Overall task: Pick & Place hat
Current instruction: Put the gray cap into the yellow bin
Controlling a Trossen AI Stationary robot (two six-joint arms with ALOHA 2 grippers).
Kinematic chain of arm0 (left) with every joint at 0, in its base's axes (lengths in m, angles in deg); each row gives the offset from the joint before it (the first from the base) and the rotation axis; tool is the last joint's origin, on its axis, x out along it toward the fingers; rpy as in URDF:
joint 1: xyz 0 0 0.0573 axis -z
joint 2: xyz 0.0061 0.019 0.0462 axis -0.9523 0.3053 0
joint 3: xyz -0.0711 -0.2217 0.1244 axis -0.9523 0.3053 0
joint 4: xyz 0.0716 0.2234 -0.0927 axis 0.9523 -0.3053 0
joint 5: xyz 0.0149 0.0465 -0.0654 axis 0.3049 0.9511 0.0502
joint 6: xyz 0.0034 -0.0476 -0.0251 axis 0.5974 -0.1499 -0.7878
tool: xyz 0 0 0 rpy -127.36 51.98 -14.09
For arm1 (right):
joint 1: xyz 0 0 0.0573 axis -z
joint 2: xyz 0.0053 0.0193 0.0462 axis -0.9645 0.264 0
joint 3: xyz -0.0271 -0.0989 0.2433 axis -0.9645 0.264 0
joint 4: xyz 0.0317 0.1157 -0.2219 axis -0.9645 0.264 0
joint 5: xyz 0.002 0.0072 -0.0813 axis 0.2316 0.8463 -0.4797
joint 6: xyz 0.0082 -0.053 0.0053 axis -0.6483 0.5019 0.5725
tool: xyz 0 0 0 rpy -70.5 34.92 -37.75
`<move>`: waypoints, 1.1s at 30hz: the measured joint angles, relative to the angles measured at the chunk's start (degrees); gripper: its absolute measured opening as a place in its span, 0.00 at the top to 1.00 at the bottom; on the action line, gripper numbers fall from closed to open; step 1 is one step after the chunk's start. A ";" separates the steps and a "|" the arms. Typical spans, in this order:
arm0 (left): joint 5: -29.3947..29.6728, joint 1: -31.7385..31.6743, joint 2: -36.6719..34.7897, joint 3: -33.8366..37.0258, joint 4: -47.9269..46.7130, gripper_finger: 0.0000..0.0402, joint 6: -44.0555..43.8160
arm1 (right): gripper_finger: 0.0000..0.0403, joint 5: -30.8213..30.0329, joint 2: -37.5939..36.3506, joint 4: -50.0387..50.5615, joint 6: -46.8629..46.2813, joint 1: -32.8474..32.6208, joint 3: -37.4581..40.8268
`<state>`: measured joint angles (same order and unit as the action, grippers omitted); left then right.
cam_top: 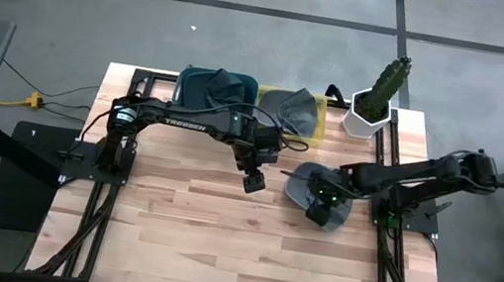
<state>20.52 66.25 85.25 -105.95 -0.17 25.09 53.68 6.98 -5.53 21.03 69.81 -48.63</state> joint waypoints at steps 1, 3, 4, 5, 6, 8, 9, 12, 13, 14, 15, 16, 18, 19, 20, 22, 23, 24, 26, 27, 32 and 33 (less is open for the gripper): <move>-0.02 0.00 0.00 0.00 -0.01 0.47 -0.10 | 0.38 0.28 0.89 -0.21 0.04 0.00 0.00; -0.03 0.00 0.00 -0.02 -0.16 0.47 -0.36 | 0.38 0.96 2.63 -0.50 -0.10 -0.02 0.00; -0.02 0.00 0.00 -0.02 -0.23 0.47 -0.51 | 0.38 1.23 3.32 -0.51 -0.15 -0.02 0.00; -0.02 -0.02 0.00 -0.02 -0.29 0.47 -0.62 | 0.38 1.28 4.11 -0.72 -0.16 -0.02 0.00; -0.02 -0.02 0.00 -0.02 -0.35 0.47 -0.92 | 0.38 1.50 4.75 -1.19 -0.13 -0.02 0.00; -0.06 -0.02 0.00 -0.02 -0.48 0.47 -0.94 | 0.38 2.44 5.86 -2.09 -0.17 -0.02 0.00; -0.12 -0.02 0.00 -0.02 -0.48 0.47 -0.94 | 0.38 3.26 6.16 -2.11 -0.22 -0.02 0.00; -0.44 -0.02 0.00 -0.02 -0.50 0.47 -1.32 | 0.38 6.42 6.11 -2.09 -0.35 0.02 0.04; -0.46 -0.02 0.00 -0.02 -0.52 0.47 -1.36 | 0.38 7.60 5.78 -2.05 -0.37 0.13 0.04; -0.48 -0.02 0.00 -0.02 -0.52 0.47 -1.36 | 0.38 8.48 5.39 -2.06 -0.35 0.26 0.04; -0.48 -0.02 0.00 -0.02 -0.55 0.47 -1.36 | 0.38 9.46 4.86 -2.08 -0.32 0.37 0.04; -0.48 -0.02 0.00 -0.02 -0.55 0.47 -1.36 | 0.38 10.03 4.37 -2.10 -0.31 0.39 0.04; -0.48 -0.02 0.00 -0.02 -0.52 0.47 -1.36 | 0.38 10.51 3.75 -2.12 -0.22 0.39 0.04; -0.48 -0.02 0.00 -0.02 -0.52 0.47 -1.36 | 0.38 10.79 3.54 -2.16 -0.09 0.39 0.04; -0.48 -0.02 0.00 -0.02 -0.52 0.47 -1.36 | 0.38 11.15 3.43 -2.31 0.07 0.38 0.04; -0.50 -0.02 0.00 -0.02 -0.52 0.47 -1.36 | 0.38 11.45 3.40 -2.91 0.13 0.14 0.04; -0.50 -0.02 0.00 -0.02 -0.52 0.47 -1.42 | 0.38 11.15 3.41 -3.14 0.15 -0.16 0.04; -0.50 -0.02 0.00 -0.02 -0.52 0.47 -1.60 | 0.38 10.61 3.47 -3.44 0.18 -0.55 0.04; -0.52 -0.02 0.00 -0.02 -0.52 0.47 -1.60 | 0.38 8.91 3.51 -3.95 0.26 -1.48 0.04; -0.52 -0.02 0.00 -0.02 -0.50 0.47 -1.60 | 0.38 8.07 3.51 -3.96 0.28 -1.94 0.04; -0.52 -0.02 0.00 -0.02 -0.48 0.47 -1.60 | 0.38 2.19 3.53 -4.35 -0.16 -4.17 0.04; -0.52 -0.02 0.00 -0.02 -0.46 0.47 -1.60 | 0.38 0.93 3.53 -4.65 -0.16 -4.58 0.04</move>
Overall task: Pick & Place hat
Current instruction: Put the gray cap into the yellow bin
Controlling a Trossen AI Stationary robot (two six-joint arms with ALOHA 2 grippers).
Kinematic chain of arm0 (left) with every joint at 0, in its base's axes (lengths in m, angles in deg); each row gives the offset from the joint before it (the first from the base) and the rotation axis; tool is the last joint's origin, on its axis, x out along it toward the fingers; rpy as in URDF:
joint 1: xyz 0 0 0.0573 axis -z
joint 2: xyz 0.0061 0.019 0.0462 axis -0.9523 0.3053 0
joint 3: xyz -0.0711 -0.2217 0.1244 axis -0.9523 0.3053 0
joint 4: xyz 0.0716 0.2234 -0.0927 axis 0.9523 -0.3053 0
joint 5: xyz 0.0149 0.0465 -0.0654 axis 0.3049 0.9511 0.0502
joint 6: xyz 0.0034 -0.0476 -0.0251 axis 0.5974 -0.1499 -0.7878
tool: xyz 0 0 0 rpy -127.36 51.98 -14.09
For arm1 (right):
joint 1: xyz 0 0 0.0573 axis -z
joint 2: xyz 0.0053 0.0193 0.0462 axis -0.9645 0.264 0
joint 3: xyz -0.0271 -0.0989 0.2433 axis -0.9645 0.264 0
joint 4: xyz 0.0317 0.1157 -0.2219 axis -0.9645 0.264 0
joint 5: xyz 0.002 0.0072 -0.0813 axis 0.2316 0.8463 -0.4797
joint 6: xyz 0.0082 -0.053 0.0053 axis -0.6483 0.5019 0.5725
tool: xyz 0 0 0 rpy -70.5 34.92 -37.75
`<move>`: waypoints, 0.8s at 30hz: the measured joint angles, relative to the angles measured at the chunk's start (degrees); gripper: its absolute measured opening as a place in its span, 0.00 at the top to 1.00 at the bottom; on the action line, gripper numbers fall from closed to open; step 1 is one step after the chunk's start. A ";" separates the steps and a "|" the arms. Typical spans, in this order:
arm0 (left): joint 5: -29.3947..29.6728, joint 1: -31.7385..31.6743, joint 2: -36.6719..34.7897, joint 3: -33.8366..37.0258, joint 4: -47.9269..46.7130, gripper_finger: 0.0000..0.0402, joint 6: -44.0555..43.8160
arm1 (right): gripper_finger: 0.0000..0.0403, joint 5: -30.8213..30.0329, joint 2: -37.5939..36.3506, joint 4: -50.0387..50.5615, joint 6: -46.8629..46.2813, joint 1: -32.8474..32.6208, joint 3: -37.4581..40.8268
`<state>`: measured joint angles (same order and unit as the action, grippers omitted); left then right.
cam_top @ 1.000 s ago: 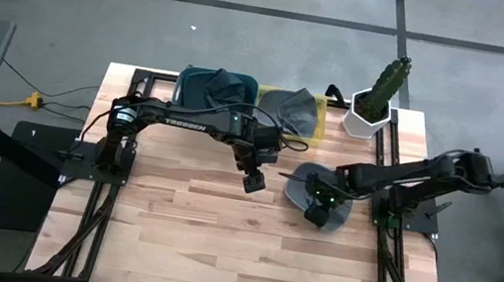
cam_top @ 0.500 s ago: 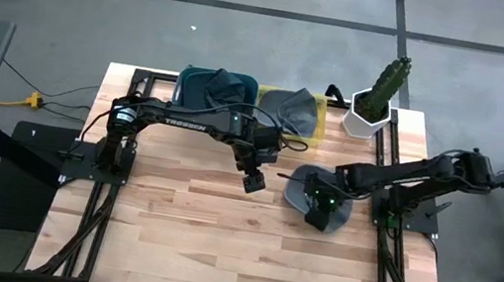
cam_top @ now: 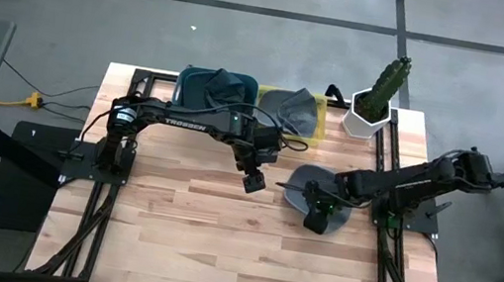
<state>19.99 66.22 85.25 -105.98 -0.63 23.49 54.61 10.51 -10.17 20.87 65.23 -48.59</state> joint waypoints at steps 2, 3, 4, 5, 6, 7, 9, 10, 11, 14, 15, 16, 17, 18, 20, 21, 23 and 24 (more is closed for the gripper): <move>0.00 0.00 0.00 0.00 0.00 0.47 0.00 | 0.38 -2.62 0.00 -0.02 -0.08 -0.79 -0.02; 0.00 0.00 0.00 0.00 0.02 0.47 0.00 | 0.38 -3.69 0.00 0.04 -0.08 -1.22 -0.02; -0.02 0.00 0.00 0.00 0.02 0.47 0.00 | 0.38 -4.37 0.00 0.00 -0.08 -1.63 -0.02; -0.02 0.00 0.00 0.00 0.02 0.47 0.00 | 0.38 -4.67 0.00 -0.02 -0.19 -2.04 -0.02; -0.02 0.00 -0.01 0.00 0.02 0.47 0.01 | 0.38 -4.62 0.00 0.01 -0.68 -2.46 -0.02; -0.02 0.00 -0.02 0.00 0.04 0.47 0.02 | 0.38 -4.43 0.00 0.00 -1.47 -2.87 -0.02; -0.02 0.00 -0.02 0.00 0.07 0.47 0.05 | 0.38 -3.92 0.00 0.02 -2.95 -3.96 -0.02; -0.02 0.00 -0.02 0.00 0.13 0.47 0.09 | 0.38 -4.00 0.01 0.00 -3.26 -4.66 -0.02; -0.02 0.00 -0.02 0.00 0.21 0.47 0.11 | 0.38 -4.54 0.02 0.04 -3.59 -5.39 -0.02; -0.02 0.00 -0.02 0.00 0.43 0.47 0.22 | 0.38 -7.69 0.02 0.68 -3.71 -7.39 -0.04; -0.02 0.00 -0.02 0.00 0.48 0.47 0.22 | 0.38 -9.03 0.02 1.16 -4.11 -7.89 -0.04; -0.02 0.00 -0.02 0.00 0.51 0.47 0.22 | 0.38 -10.45 0.02 1.78 -4.52 -8.34 -0.06; -0.02 0.00 -0.02 0.00 0.59 0.47 0.22 | 0.38 -11.74 0.02 2.40 -4.73 -8.78 -0.06; -0.02 0.00 -0.02 0.00 0.72 0.47 0.22 | 0.38 -12.91 0.02 3.02 -4.81 -9.12 -0.06; -0.02 0.00 -0.02 0.00 1.09 0.47 0.22 | 0.38 -14.73 0.02 4.35 -5.65 -9.59 -0.06; -0.02 0.00 -0.02 0.00 1.50 0.47 0.22 | 0.38 -15.25 0.02 5.07 -5.89 -9.75 -0.06; -0.04 0.00 -0.02 -0.02 2.27 0.47 0.23 | 0.38 -15.54 0.02 5.78 -6.00 -10.10 -0.06; -0.04 0.00 -0.04 -0.02 2.29 0.47 0.22 | 0.38 -15.48 0.02 5.55 -5.82 -10.26 -0.06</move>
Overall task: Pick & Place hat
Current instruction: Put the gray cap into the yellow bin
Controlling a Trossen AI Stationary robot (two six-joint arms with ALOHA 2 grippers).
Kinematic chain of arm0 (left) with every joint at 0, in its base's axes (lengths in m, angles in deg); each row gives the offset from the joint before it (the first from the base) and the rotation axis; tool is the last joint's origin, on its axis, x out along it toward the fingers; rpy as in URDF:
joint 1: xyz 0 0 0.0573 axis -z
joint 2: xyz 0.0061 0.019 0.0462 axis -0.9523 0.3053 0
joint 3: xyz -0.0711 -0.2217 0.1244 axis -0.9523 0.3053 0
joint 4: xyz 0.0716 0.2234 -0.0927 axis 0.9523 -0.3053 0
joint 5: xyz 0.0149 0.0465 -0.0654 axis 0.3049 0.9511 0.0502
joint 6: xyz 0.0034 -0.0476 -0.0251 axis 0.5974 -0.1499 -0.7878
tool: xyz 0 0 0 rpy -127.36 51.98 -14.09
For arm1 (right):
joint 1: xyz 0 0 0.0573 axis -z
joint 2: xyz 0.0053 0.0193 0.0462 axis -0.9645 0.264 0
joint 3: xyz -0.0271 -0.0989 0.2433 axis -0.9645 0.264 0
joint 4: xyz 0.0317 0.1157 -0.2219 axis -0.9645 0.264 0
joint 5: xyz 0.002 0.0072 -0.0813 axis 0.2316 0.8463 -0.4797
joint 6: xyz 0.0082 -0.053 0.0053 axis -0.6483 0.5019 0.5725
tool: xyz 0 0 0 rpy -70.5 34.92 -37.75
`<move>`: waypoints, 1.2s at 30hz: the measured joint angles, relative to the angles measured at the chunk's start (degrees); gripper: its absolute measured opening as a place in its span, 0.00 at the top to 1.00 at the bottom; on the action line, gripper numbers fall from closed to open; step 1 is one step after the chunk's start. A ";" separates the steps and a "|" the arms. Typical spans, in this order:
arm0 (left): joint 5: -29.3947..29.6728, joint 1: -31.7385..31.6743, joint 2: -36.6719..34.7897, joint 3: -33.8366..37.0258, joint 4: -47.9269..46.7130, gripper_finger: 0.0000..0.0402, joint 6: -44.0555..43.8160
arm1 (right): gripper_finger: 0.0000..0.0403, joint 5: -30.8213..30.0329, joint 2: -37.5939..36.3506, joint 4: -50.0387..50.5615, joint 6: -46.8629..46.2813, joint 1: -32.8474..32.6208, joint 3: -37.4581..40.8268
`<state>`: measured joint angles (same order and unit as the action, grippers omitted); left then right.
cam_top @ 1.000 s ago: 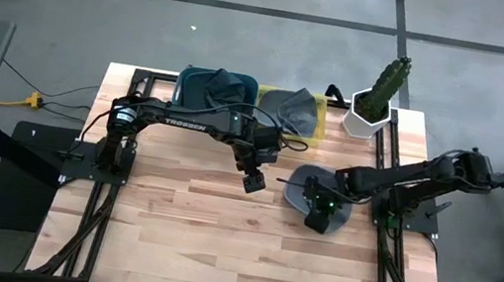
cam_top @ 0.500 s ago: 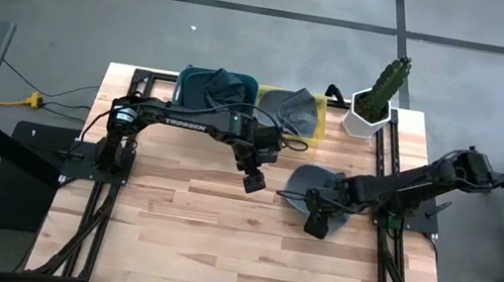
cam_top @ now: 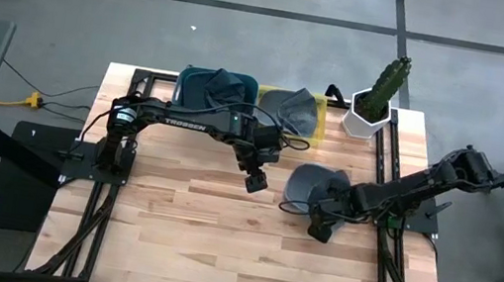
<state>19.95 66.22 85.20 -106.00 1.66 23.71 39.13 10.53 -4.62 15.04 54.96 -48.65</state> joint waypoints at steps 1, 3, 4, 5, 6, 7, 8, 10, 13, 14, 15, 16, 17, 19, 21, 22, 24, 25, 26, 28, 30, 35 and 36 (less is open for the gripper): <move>0.00 0.00 0.00 0.00 0.03 0.47 0.00 | 0.38 0.23 0.00 -0.61 0.03 -0.21 0.00; -0.02 0.00 0.00 0.00 0.04 0.47 0.00 | 0.38 1.63 0.00 -1.99 0.04 -0.75 0.00; -0.02 0.00 0.00 0.00 0.07 0.47 0.01 | 0.38 1.86 0.00 -2.69 0.01 -1.23 0.00; -0.04 0.00 0.00 0.00 0.09 0.47 0.00 | 0.38 1.50 0.00 -3.02 -0.08 -1.73 -0.01; -0.09 0.00 0.00 0.00 0.11 0.47 0.00 | 0.38 0.58 0.00 -3.02 -0.16 -2.27 -0.02; -0.13 0.00 0.00 0.00 0.15 0.47 0.00 | 0.38 -0.77 0.01 -2.93 -0.16 -2.79 -0.02; -0.15 0.00 0.00 0.00 0.23 0.47 0.00 | 0.38 -2.26 0.02 -2.72 -0.14 -3.27 -0.02; -0.56 0.00 0.00 0.00 0.34 0.47 0.02 | 0.38 -5.06 0.02 -2.65 0.23 -3.87 -0.02; -1.01 0.00 0.00 0.00 0.64 0.47 0.02 | 0.38 -7.68 0.03 -2.58 0.40 -4.30 -0.01; -1.01 0.00 0.00 0.00 0.68 0.47 0.02 | 0.38 -8.00 0.12 -2.61 0.43 -4.34 -0.02; -1.01 0.00 0.00 0.00 0.68 0.47 0.02 | 0.38 -8.14 0.37 -2.60 0.41 -4.34 -0.02; -1.01 0.00 0.00 0.00 0.68 0.47 0.02 | 0.38 -8.11 0.64 -2.52 0.33 -4.42 -0.02; -1.01 0.00 0.00 0.00 0.68 0.47 0.01 | 0.38 -7.96 1.10 -2.54 0.28 -4.55 -0.02; -1.01 0.00 0.00 0.00 0.68 0.47 0.01 | 0.38 -7.75 2.35 -2.97 0.26 -4.95 -0.02; -1.09 0.00 0.00 0.00 0.68 0.47 0.02 | 0.38 -7.51 3.82 -3.03 0.23 -5.32 -0.02; -1.09 0.00 0.00 0.00 0.68 0.47 0.02 | 0.38 -7.67 4.50 -2.97 0.08 -5.47 -0.02; -1.11 0.00 0.00 0.00 0.68 0.47 0.02 | 0.38 -8.61 5.69 -2.78 -1.72 -5.52 -0.02; -1.11 0.00 0.00 0.00 0.66 0.47 0.02 | 0.38 -8.88 6.17 -2.76 -2.56 -5.52 0.00; -1.14 0.00 0.00 0.00 0.66 0.47 0.02 | 0.38 -8.94 6.68 -2.75 -3.20 -5.45 -0.01; -1.26 0.00 0.00 0.00 0.64 0.47 0.02 | 0.38 -8.99 7.61 -2.79 -3.72 -5.39 0.00; -1.75 -0.02 0.00 0.00 0.66 0.47 0.02 | 0.38 -9.00 8.14 -2.71 -3.73 -5.39 0.00; -2.05 0.00 0.00 0.00 0.66 0.47 0.23 | 0.38 -8.97 9.64 -1.40 -4.92 -5.39 0.00; -2.05 0.00 0.00 0.00 0.66 0.47 0.24 | 0.38 -8.97 9.84 -1.36 -5.08 -5.39 0.00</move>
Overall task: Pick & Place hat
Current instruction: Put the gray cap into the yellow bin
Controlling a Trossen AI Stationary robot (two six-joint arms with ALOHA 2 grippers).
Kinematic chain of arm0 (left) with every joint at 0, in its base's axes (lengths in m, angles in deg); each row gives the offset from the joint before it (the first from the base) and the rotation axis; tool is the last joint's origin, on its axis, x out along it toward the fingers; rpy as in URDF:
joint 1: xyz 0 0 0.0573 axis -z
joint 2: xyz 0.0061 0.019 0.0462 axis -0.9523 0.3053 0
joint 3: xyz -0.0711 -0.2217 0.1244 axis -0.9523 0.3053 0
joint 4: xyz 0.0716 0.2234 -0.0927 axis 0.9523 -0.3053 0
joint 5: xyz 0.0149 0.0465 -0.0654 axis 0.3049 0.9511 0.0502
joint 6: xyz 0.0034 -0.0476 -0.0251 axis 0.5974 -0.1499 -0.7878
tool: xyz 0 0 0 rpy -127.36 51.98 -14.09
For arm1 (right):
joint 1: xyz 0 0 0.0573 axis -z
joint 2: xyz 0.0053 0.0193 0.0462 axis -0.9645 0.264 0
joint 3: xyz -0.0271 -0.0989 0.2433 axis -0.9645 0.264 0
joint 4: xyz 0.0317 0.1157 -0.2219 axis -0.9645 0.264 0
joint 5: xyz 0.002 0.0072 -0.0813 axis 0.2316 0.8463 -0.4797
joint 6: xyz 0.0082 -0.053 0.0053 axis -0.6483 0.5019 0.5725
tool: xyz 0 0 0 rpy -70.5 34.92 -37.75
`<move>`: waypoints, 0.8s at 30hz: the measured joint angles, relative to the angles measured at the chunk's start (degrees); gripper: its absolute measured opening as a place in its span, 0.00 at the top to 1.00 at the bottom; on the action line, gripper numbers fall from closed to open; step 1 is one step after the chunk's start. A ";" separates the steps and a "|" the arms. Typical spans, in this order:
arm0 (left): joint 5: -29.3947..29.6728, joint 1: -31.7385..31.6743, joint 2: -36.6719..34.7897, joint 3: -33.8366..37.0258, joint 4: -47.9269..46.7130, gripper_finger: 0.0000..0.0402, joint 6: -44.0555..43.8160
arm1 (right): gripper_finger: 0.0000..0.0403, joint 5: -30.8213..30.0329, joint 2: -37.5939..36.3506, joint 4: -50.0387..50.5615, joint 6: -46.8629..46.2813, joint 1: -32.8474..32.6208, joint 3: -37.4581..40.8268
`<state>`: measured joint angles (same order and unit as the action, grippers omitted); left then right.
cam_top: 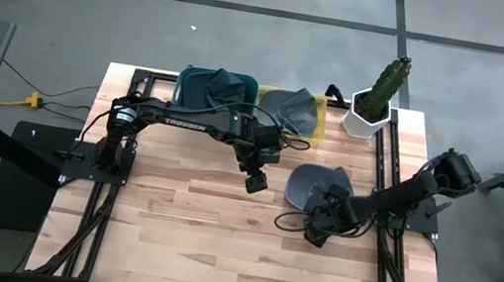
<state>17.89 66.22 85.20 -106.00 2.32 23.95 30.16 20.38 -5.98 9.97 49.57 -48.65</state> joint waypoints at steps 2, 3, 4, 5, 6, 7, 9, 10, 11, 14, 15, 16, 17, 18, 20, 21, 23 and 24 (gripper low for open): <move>0.00 0.00 0.00 0.00 0.03 0.47 0.02 | 0.38 -0.07 0.29 0.19 -1.42 0.12 -0.02; 0.00 0.00 0.00 0.00 0.03 0.47 0.02 | 0.38 -0.01 0.31 0.24 -2.19 0.25 -0.02; 0.00 0.00 0.00 0.00 0.04 0.47 0.02 | 0.38 0.08 0.32 0.26 -2.54 0.44 -0.02; 0.01 -0.02 0.00 0.00 0.04 0.47 0.02 | 0.38 0.16 0.32 0.26 -2.62 0.60 -0.02; 0.02 -0.02 0.00 0.00 0.04 0.47 0.02 | 0.38 0.15 0.32 0.37 -2.59 0.76 -0.02; 0.02 -0.02 0.00 0.00 0.04 0.47 0.02 | 0.38 0.13 0.32 0.39 -2.63 0.86 -0.02; 0.02 0.00 0.00 0.00 0.06 0.47 0.02 | 0.41 0.28 0.32 0.37 -2.61 1.11 -0.02; 0.02 0.00 0.00 0.00 0.05 0.47 0.02 | 0.44 0.49 0.32 0.33 -2.49 1.28 -0.02; 0.02 -0.01 0.00 0.00 0.07 0.47 0.02 | 0.48 0.85 0.32 0.28 -2.43 1.44 -0.02; 0.02 0.00 0.00 0.00 0.07 0.47 0.02 | 0.63 1.72 0.36 0.11 -2.38 1.60 -0.02; 0.03 -0.02 0.00 0.00 0.07 0.47 0.02 | 0.69 1.79 0.36 0.11 -2.34 1.60 -0.02; 0.02 -0.02 0.00 0.00 0.07 0.47 0.02 | 0.76 1.72 0.37 0.22 -2.25 1.60 -0.02; 0.02 -0.02 0.00 0.00 0.07 0.47 0.02 | 0.83 1.83 0.38 0.38 -2.23 1.62 0.00; 0.03 -0.01 0.00 0.00 0.07 0.47 0.02 | 0.91 2.07 0.34 0.44 -2.04 1.64 0.09; 0.03 0.00 0.00 0.00 0.07 0.47 0.02 | 0.96 2.11 0.28 -0.04 -0.96 1.66 0.09; 0.04 0.00 0.00 0.00 0.07 0.47 0.02 | 0.95 1.91 0.28 -0.15 -1.20 1.66 0.07; 0.04 -0.02 0.00 0.00 0.06 0.47 0.02 | 0.96 2.19 0.26 -0.20 -1.83 1.78 0.07; 0.05 -0.02 0.00 0.00 0.04 0.47 0.02 | 0.96 2.62 0.25 -0.33 -1.77 1.82 0.07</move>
<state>17.95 66.20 85.20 -106.00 2.36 23.97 32.78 20.63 -6.31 8.19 51.39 -48.58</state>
